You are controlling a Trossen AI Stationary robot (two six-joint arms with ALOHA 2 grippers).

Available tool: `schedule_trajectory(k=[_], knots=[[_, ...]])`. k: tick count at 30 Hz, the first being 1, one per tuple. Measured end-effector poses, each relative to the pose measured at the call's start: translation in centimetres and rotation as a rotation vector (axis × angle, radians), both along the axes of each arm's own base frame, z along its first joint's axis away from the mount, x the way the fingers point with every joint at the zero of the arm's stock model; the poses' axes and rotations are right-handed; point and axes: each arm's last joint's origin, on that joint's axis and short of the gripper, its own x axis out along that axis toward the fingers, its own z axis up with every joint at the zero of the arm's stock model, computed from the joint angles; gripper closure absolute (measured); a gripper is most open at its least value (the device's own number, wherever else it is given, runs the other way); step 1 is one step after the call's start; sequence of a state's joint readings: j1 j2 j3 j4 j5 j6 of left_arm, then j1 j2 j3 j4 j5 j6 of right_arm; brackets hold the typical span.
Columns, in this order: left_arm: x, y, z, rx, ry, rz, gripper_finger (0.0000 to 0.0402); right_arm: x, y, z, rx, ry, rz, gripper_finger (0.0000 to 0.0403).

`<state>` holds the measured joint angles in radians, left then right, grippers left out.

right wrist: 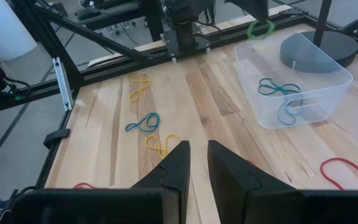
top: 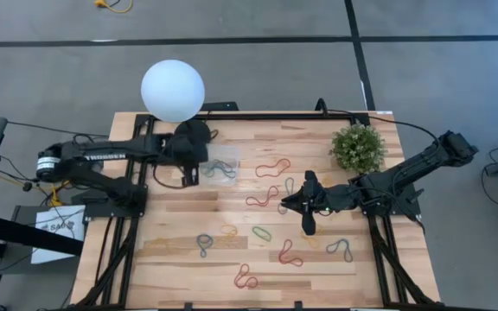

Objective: Pick and place rubber bands into bin
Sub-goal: Put the green rubber band into the transparent container

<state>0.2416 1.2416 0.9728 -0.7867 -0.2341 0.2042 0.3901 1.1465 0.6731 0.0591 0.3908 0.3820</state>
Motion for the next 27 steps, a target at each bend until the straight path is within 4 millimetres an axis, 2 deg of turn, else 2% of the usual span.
schedule_trajectory(k=[9, 19, 27], knots=[[1.8, 3.7, -3.9, -0.035, 0.035, 0.068, 0.0401, 0.0, 0.0, -0.1, -0.003, 0.006, 0.000, 0.0353], [2.9, 6.1, -9.2, -0.096, 0.236, 0.093, 0.0401, 0.0, 0.0, -0.1, -0.002, 0.009, 0.000, 0.0353], [3.0, 7.2, -11.1, -0.118, 0.286, 0.125, 0.0401, -0.1, 0.0, -0.2, -0.005, 0.017, 0.000, 0.0353]])
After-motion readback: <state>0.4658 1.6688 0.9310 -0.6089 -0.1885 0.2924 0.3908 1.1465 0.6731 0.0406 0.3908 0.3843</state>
